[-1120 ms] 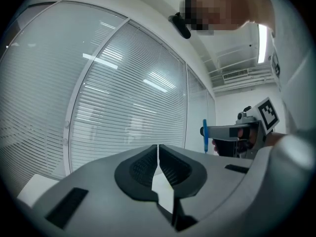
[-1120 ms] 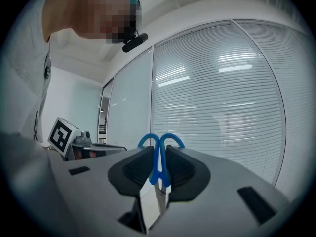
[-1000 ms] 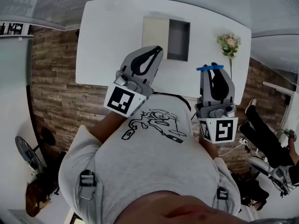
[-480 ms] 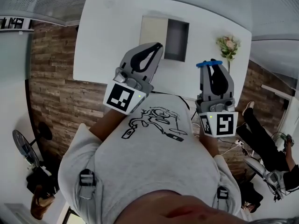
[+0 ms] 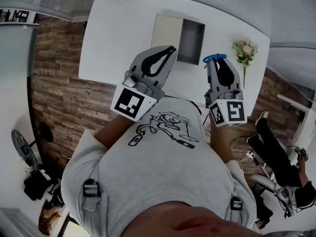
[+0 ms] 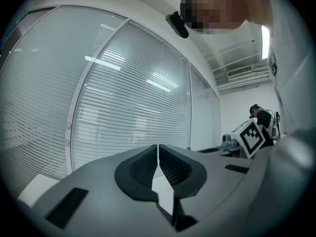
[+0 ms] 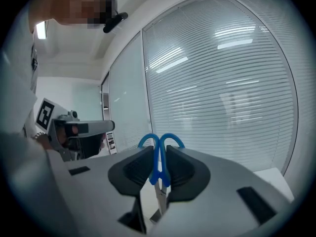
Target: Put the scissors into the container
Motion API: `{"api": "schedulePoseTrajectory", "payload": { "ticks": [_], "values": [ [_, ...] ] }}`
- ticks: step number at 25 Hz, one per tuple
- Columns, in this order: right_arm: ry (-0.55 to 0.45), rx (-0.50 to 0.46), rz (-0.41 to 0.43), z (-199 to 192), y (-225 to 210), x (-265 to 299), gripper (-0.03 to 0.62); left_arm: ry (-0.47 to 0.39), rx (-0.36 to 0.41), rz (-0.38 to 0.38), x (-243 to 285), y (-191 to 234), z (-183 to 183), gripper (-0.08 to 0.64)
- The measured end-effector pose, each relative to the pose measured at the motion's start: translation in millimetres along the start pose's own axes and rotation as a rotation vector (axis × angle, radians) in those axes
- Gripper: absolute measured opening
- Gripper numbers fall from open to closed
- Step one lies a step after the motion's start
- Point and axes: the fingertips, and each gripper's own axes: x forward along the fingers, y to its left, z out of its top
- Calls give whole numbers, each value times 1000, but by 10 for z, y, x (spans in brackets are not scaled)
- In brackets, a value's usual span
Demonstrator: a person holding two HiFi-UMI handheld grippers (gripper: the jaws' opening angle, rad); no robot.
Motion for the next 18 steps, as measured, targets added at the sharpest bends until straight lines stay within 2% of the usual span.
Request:
{"api": "schedulePoseTrajectory", "payload": {
  "ticks": [8,12,18],
  "values": [
    [84,10,0,-440,-168,362,86,5,6,7,-15,0,-21,26],
    [123,-22,-3,-680,-243,566,86,3,7,7,-18,-9,-23,26],
    [179,15,6,-1034,-363,820,84,4,4,21,-55,0,-51,26]
  ]
}}
